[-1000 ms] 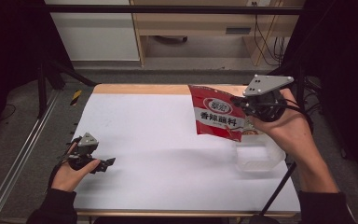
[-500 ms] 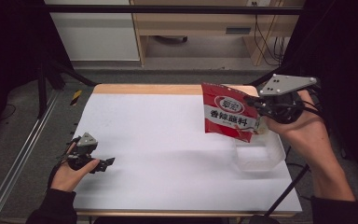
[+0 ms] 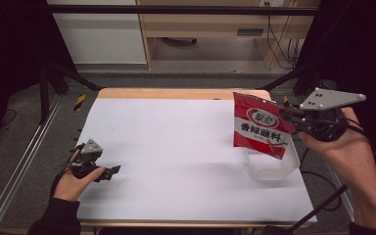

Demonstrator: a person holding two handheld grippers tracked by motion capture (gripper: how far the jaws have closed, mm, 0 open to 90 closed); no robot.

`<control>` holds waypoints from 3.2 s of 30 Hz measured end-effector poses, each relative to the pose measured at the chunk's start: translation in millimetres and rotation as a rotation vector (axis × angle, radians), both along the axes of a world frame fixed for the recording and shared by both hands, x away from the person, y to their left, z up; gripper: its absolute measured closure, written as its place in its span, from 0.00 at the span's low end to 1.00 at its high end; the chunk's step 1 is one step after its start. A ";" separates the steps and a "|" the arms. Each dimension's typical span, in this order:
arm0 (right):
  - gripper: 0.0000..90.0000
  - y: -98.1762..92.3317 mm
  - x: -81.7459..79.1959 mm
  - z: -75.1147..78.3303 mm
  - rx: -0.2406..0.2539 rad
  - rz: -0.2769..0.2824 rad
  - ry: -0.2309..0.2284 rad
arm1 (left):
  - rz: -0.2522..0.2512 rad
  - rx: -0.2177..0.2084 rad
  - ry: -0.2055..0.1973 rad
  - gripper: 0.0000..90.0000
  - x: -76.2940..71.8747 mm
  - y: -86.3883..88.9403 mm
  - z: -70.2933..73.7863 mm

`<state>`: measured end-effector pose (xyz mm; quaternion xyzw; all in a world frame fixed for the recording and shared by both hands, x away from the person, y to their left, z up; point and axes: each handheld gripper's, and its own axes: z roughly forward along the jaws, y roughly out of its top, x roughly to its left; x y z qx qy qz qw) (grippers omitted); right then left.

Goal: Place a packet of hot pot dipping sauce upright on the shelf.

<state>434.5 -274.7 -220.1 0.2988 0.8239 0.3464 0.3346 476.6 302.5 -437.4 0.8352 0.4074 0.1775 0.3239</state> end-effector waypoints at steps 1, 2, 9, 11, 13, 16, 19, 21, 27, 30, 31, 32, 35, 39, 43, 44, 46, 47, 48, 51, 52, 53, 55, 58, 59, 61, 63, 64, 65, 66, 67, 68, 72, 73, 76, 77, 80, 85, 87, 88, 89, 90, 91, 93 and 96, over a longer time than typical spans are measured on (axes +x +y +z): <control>1.00 -2.7 -1.0 -1.4 0.001 -0.008 0.003 | 0.000 0.000 0.000 0.07 0.0 0.0 0.0; 1.00 -5.3 -1.8 -2.9 0.001 -0.013 0.004 | 0.008 -0.006 0.000 0.07 -0.3 -0.2 -0.1; 1.00 -22.5 -4.5 -12.0 0.008 -0.050 0.024 | 0.003 0.004 0.005 0.07 0.0 0.6 -0.2; 1.00 -24.8 -4.4 -13.3 0.009 -0.055 0.027 | 0.004 0.006 0.007 0.07 0.0 0.9 -0.7; 1.00 -31.7 -3.6 -17.9 0.015 -0.071 0.035 | 0.004 0.006 0.007 0.07 0.1 0.9 -0.7; 1.00 -35.9 -3.3 -21.2 0.021 -0.085 0.042 | 0.004 0.005 0.007 0.07 0.2 0.8 -0.8; 1.00 -42.3 -1.1 -31.1 0.030 -0.098 0.058 | 0.002 0.007 0.005 0.07 0.6 0.7 -1.9; 1.00 -44.3 0.2 -35.6 0.040 -0.103 0.065 | 0.002 0.009 0.007 0.07 0.6 0.5 -2.2; 1.00 -48.2 4.2 -52.1 0.062 -0.114 0.090 | 0.003 0.014 0.012 0.07 0.8 -0.3 -3.3; 1.00 -50.3 4.8 -58.3 0.072 -0.116 0.097 | 0.001 0.013 0.013 0.07 1.2 -0.6 -4.2; 1.00 -51.4 4.7 -61.5 0.081 -0.119 0.103 | 0.001 0.012 0.015 0.07 1.2 -0.9 -4.6; 1.00 -53.8 4.3 -67.1 0.097 -0.127 0.111 | 0.001 0.012 0.016 0.07 1.2 -1.0 -4.8; 1.00 -56.4 3.9 -71.8 0.109 -0.135 0.119 | 0.000 0.015 0.015 0.07 1.4 -1.2 -5.4; 1.00 -63.1 3.6 -78.4 0.129 -0.162 0.143 | 0.001 0.019 0.019 0.07 1.7 -1.4 -6.3; 1.00 -70.2 4.3 -80.6 0.135 -0.180 0.166 | 0.001 0.020 0.022 0.07 1.6 -1.8 -6.9; 1.00 -71.9 4.5 -81.3 0.134 -0.186 0.171 | 0.000 0.021 0.021 0.07 1.7 -1.8 -7.0; 1.00 -76.0 4.5 -83.7 0.128 -0.198 0.185 | -0.001 0.021 0.021 0.07 1.7 -1.9 -7.1; 0.99 -77.9 4.3 -84.6 0.124 -0.205 0.199 | -0.001 0.021 0.021 0.07 1.7 -1.8 -7.1; 0.99 -79.7 4.5 -85.9 0.119 -0.207 0.207 | 0.000 0.021 0.021 0.07 1.7 -1.7 -7.1; 0.97 -84.4 4.0 -88.0 0.120 -0.210 0.226 | 0.001 0.021 0.022 0.07 1.8 -1.4 -7.3; 0.97 -84.4 4.0 -88.0 0.120 -0.210 0.226 | 0.001 0.021 0.022 0.07 1.8 -1.4 -7.3; 0.97 -84.8 3.9 -88.2 0.120 -0.209 0.230 | 0.001 0.021 0.022 0.07 1.7 -1.5 -7.3; 0.95 -84.4 3.9 -88.4 0.124 -0.207 0.239 | 0.002 0.019 0.024 0.07 1.4 -1.7 -7.4; 0.94 -83.5 3.9 -88.5 0.120 -0.202 0.242 | 0.002 0.021 0.022 0.07 1.4 -1.6 -7.2; 0.92 -82.2 4.0 -88.5 0.113 -0.196 0.248 | 0.001 0.021 0.022 0.07 1.3 -1.6 -7.2; 0.92 -80.8 4.2 -88.4 0.113 -0.194 0.251 | 0.001 0.022 0.022 0.07 1.4 -1.6 -7.3; 0.92 -80.2 4.3 -88.1 0.114 -0.194 0.252 | 0.001 0.021 0.022 0.07 1.5 -1.5 -7.3; 0.92 -80.2 4.3 -88.1 0.114 -0.194 0.252 | 0.001 0.021 0.022 0.07 1.4 -1.5 -7.2; 0.92 -80.2 4.6 -88.1 0.114 -0.192 0.250 | 0.001 0.022 0.022 0.07 1.4 -1.4 -7.1; 0.91 -79.8 4.4 -88.2 0.115 -0.191 0.255 | 0.001 0.022 0.021 0.07 1.4 -1.2 -6.9; 0.91 -79.8 4.4 -88.2 0.115 -0.191 0.255 | 0.001 0.022 0.021 0.07 1.3 -1.2 -6.8; 0.90 -79.6 4.3 -88.2 0.115 -0.191 0.255 | 0.001 0.022 0.021 0.07 1.3 -1.2 -6.7; 0.87 -79.7 3.5 -87.9 0.114 -0.189 0.248 | 0.001 0.022 0.021 0.07 1.3 -1.2 -6.5; 0.85 -79.5 3.4 -88.0 0.112 -0.189 0.246 | 0.001 0.022 0.022 0.07 1.3 -1.3 -6.5; 0.81 -79.1 3.3 -88.2 0.110 -0.190 0.247 | 0.001 0.022 0.021 0.07 1.2 -1.3 -6.7; 0.79 -78.5 3.1 -88.5 0.110 -0.190 0.244 | 0.000 0.023 0.021 0.07 1.1 -1.3 -6.6; 0.70 -75.6 3.5 -88.0 0.100 -0.183 0.237 | 0.003 0.021 0.024 0.07 0.6 -1.4 -6.0; 0.59 -69.1 4.9 -86.6 0.089 -0.172 0.227 | 0.003 0.016 0.021 0.07 0.7 -1.2 -6.2; 0.57 -68.4 5.3 -86.5 0.087 -0.170 0.224 | 0.004 0.016 0.020 0.07 0.7 -1.2 -6.2; 0.52 -66.3 5.9 -86.0 0.080 -0.169 0.218 | 0.002 0.018 0.017 0.07 0.8 -0.8 -5.9; 0.52 -66.3 5.9 -86.0 0.080 -0.169 0.218 | 0.002 0.018 0.017 0.07 0.8 -0.8 -5.9; 0.49 -64.9 6.2 -85.7 0.083 -0.175 0.221 | 0.002 0.017 0.017 0.07 0.8 -0.7 -5.8; 0.44 -64.0 6.8 -85.0 0.076 -0.172 0.215 | 0.002 0.017 0.017 0.07 0.9 -0.6 -5.8; 0.37 -61.6 8.0 -83.4 0.076 -0.176 0.213 | 0.002 0.017 0.018 0.07 0.9 -0.6 -5.9; 0.24 -52.8 12.7 -74.3 0.079 -0.184 0.197 | 0.003 0.014 0.022 0.07 0.6 -1.6 -6.1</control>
